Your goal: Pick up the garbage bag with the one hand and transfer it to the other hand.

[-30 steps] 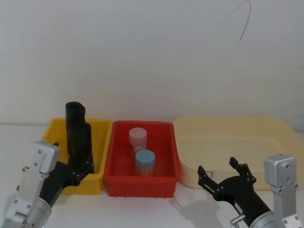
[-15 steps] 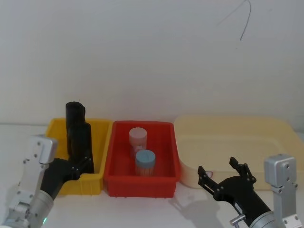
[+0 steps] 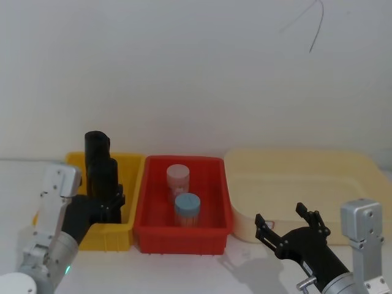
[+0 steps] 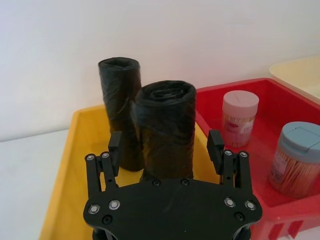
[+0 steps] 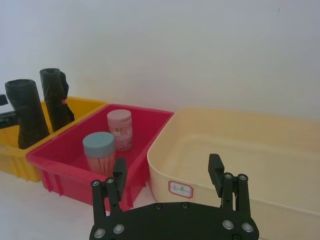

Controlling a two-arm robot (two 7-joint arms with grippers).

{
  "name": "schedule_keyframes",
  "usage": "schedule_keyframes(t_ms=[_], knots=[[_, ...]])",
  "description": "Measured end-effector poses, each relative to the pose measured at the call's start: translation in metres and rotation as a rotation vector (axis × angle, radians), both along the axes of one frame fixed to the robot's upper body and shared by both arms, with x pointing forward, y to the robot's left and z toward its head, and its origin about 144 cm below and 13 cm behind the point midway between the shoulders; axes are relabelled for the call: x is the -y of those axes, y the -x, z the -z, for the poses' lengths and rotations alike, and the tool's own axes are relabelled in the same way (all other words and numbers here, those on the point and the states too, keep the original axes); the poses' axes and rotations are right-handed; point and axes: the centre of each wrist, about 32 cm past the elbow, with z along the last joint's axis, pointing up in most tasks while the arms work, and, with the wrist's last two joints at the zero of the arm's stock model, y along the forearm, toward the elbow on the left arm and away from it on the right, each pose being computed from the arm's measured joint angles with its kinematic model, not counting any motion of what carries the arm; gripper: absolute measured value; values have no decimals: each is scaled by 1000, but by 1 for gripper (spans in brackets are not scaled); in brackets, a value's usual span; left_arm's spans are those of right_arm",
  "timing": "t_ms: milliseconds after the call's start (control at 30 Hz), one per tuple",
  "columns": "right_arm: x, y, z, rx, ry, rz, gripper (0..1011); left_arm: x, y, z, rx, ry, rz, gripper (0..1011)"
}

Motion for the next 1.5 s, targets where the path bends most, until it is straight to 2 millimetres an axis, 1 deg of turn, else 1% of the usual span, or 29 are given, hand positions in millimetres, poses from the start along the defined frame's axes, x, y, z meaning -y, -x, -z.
schedule_keyframes(t_ms=[300, 433, 467, 500, 600, 700, 767, 800, 900, 1100, 1167, 1300, 1500], knots=[[0, 0, 0, 0, 0, 0, 1000, 7, -14, -3, -4, 13, 20, 992], [0, 0, 0, 0, 0, 0, 999, 8, -18, -3, -4, 18, 22, 917], [0, 0, 0, 0, 0, 0, 1000, 9, -20, -4, -3, 21, 22, 873], [0, 0, 0, 0, 0, 0, 1000, 9, -21, -4, -3, 22, 21, 865], [0, 0, 0, 0, 0, 0, 1000, 10, -24, -5, -1, 29, 18, 790], [0, 0, 0, 0, 0, 0, 1000, 10, -26, -7, 1, 36, 15, 685], [0, 0, 0, 0, 0, 0, 1000, 11, -26, -7, 3, 38, 14, 639], [0, 0, 0, 0, 0, 0, 1000, 11, -27, -8, 6, 41, 12, 588], [0, 0, 0, 0, 0, 0, 1000, 10, -27, -9, 11, 43, 9, 566], [0, 0, 0, 0, 0, 0, 1000, 9, -26, -18, 42, 51, 5, 516], [0, 0, 0, 0, 0, 0, 1000, 7, -25, -25, 64, 53, 8, 506], [0, 0, 0, 0, 0, 0, 1000, 5, -24, -32, 86, 53, 23, 486], [0, 0, 0, 0, 0, 0, 1000, 4, -23, -51, 136, 55, 75, 457]])
